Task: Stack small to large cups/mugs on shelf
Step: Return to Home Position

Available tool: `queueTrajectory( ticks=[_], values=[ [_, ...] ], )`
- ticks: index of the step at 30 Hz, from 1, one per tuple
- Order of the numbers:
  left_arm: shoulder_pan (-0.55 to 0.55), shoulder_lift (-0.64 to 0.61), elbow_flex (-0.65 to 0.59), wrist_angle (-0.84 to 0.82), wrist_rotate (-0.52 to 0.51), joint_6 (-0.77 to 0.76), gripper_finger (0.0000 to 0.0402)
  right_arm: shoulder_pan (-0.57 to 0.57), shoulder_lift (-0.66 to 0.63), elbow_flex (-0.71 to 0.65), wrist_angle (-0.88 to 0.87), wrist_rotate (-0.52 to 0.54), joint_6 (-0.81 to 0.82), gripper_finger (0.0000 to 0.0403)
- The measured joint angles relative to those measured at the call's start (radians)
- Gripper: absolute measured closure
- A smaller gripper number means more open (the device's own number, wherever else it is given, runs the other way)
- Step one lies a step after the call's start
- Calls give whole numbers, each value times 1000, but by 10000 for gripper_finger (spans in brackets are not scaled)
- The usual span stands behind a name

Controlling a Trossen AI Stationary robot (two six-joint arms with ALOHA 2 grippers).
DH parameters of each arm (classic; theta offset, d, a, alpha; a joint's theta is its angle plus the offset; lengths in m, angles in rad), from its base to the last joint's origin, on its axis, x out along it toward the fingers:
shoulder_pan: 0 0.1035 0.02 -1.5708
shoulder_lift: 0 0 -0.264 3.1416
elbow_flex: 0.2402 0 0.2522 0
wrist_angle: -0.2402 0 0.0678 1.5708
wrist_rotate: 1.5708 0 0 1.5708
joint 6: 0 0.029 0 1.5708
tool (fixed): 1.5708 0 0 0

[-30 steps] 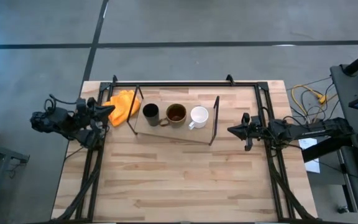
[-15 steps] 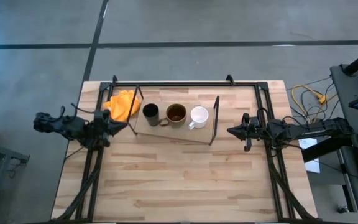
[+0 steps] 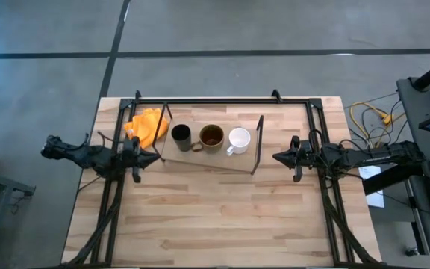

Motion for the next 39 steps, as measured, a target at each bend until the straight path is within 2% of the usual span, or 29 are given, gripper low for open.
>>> queueTrajectory(
  ticks=[8, 13, 22, 39],
  values=[
    [1, 9, -89, 206, -9, 50, 402, 0, 0, 1, 1, 0, 0, 394],
    [1, 12, -91, 208, -21, 69, 402, 0, -1, 1, 2, 0, 3, 394],
    [1, 22, -91, 205, -21, 364, 402, 0, 0, 1, 2, 0, 3, 394],
    [1, 30, -97, 240, -21, 362, 402, 0, 0, 1, 2, 0, 3, 394]
  ],
)
